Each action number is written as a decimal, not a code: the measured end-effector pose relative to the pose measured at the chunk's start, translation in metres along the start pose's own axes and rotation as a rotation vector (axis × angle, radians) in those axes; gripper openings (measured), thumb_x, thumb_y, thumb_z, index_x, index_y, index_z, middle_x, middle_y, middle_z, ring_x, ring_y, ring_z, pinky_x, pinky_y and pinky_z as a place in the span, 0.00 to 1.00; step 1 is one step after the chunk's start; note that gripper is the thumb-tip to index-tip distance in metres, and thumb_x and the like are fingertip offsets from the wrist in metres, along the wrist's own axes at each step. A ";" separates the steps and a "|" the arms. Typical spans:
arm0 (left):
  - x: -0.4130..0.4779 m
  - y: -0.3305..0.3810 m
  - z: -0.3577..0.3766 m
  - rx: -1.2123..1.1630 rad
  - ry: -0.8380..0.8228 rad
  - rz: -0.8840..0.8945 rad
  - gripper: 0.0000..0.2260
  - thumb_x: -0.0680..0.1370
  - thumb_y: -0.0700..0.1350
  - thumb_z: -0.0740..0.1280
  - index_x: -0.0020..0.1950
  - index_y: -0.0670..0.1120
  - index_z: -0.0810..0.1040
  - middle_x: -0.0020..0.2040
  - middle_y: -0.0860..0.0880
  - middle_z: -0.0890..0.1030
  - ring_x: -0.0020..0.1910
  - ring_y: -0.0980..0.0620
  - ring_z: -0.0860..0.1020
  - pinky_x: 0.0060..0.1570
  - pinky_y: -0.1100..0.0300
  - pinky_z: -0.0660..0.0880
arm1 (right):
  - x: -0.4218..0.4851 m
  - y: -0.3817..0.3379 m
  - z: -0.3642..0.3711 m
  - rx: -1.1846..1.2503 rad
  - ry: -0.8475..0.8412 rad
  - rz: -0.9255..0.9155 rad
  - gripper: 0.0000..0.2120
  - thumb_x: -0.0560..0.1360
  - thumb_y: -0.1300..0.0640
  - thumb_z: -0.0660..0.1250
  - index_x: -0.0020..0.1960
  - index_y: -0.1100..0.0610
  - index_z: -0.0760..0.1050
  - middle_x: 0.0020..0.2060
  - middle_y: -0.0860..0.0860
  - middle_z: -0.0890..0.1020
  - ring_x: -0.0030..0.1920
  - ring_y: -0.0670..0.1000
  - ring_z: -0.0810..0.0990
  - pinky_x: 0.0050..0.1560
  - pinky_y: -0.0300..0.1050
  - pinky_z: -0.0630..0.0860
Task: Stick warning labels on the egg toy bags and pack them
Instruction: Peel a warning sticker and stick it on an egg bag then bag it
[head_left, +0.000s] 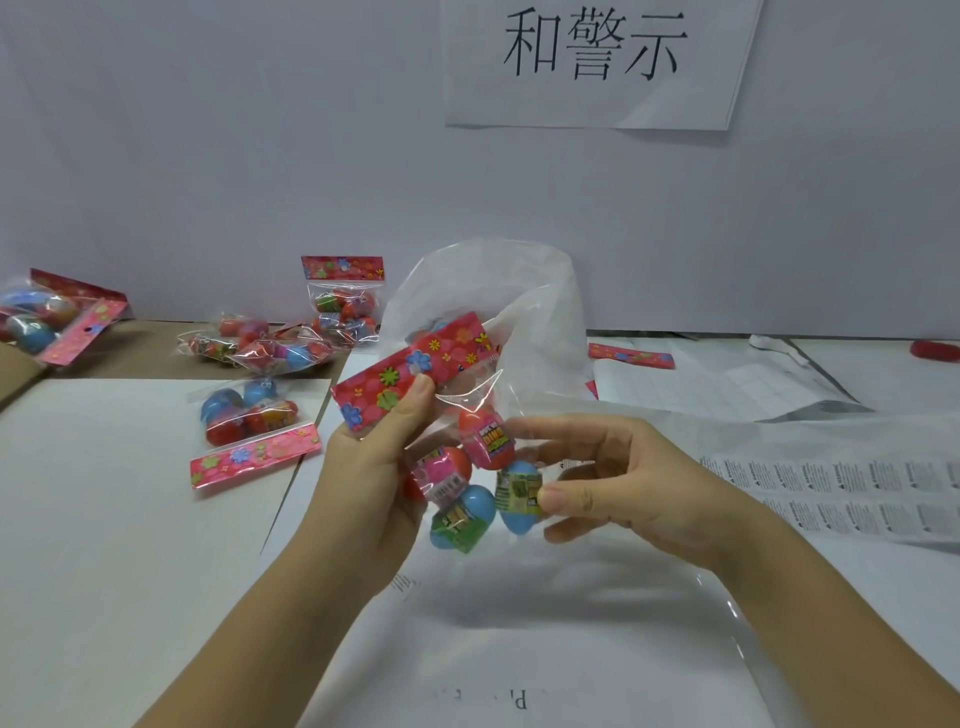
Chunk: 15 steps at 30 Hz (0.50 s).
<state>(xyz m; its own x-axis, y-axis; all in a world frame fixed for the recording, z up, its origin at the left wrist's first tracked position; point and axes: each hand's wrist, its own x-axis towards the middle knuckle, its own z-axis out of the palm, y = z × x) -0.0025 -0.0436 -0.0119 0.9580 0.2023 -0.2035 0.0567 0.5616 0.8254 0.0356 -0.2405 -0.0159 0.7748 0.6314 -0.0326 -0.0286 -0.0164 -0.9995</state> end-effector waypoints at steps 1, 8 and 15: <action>0.000 0.001 0.001 -0.019 0.017 -0.005 0.20 0.68 0.49 0.71 0.58 0.44 0.80 0.46 0.47 0.87 0.43 0.48 0.86 0.32 0.60 0.82 | 0.000 0.001 -0.001 0.008 0.021 -0.007 0.22 0.64 0.58 0.76 0.55 0.41 0.82 0.51 0.47 0.84 0.48 0.54 0.85 0.40 0.43 0.81; 0.000 0.003 0.001 -0.076 0.010 0.001 0.23 0.66 0.52 0.71 0.59 0.46 0.79 0.47 0.47 0.87 0.43 0.48 0.86 0.31 0.60 0.80 | 0.002 0.004 0.001 0.058 0.090 -0.063 0.18 0.63 0.55 0.77 0.52 0.45 0.84 0.50 0.49 0.85 0.48 0.54 0.85 0.40 0.41 0.81; 0.009 0.001 -0.008 0.138 -0.064 -0.019 0.24 0.66 0.47 0.72 0.60 0.42 0.77 0.49 0.43 0.86 0.47 0.48 0.84 0.38 0.58 0.80 | -0.001 -0.003 -0.004 -0.159 0.347 -0.125 0.14 0.66 0.54 0.75 0.52 0.46 0.82 0.47 0.45 0.84 0.37 0.48 0.83 0.36 0.41 0.80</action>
<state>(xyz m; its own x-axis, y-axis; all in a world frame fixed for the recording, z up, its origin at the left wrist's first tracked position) 0.0037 -0.0350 -0.0164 0.9720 0.1384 -0.1898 0.1093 0.4486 0.8870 0.0379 -0.2440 -0.0134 0.9341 0.3374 0.1166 0.1563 -0.0931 -0.9833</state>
